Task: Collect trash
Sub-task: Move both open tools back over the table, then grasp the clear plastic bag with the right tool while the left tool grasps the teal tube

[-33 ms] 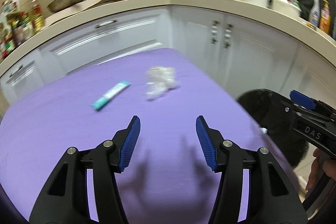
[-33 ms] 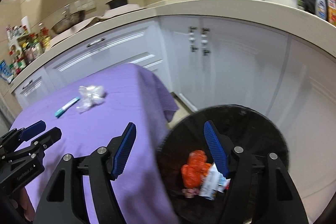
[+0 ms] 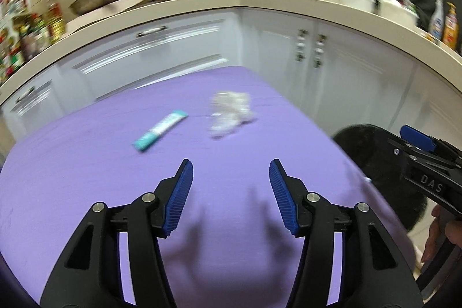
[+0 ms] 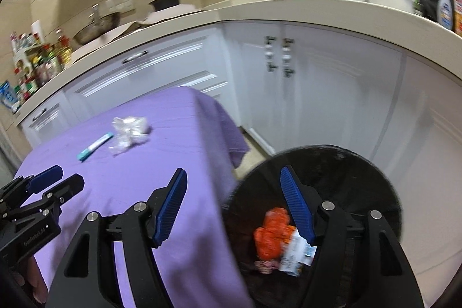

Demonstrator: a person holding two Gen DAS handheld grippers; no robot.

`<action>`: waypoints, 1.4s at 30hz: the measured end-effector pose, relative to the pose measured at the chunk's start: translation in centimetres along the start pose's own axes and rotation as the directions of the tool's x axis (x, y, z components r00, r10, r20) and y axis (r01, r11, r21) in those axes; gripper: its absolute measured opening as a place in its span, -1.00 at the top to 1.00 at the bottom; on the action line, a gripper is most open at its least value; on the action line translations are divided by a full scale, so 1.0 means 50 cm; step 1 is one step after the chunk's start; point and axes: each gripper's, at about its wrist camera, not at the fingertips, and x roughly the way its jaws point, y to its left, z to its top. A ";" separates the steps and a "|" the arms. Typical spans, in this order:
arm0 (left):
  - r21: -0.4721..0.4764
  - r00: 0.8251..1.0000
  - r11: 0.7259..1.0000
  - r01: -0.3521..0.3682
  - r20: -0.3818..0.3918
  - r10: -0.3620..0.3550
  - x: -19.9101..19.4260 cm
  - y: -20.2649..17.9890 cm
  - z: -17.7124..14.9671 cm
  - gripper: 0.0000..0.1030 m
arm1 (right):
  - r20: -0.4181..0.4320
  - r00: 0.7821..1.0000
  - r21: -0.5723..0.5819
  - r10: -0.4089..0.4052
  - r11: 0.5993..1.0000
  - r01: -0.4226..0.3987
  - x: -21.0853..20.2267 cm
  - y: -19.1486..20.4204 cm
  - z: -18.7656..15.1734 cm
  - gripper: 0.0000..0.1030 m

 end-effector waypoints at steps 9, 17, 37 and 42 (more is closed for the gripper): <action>-0.090 0.994 0.990 -0.107 0.002 0.108 0.004 0.150 -0.001 -0.17 | -0.036 0.998 -0.079 0.056 0.995 -0.058 0.066 0.125 0.023 -0.29; -0.139 0.987 0.977 -0.161 -0.013 0.161 0.023 0.242 0.000 -0.18 | -0.071 0.995 -0.126 0.076 0.988 -0.085 0.127 0.212 0.044 -0.30; -0.145 0.991 0.980 -0.136 -0.034 0.133 0.074 0.288 0.040 -0.22 | -0.205 0.977 -0.117 0.063 0.989 -0.089 0.264 0.269 0.082 -0.31; -0.126 0.992 0.985 -0.120 -0.045 0.115 0.088 0.273 0.041 -0.23 | -0.220 0.970 -0.114 0.104 0.985 -0.132 0.264 0.273 0.077 0.26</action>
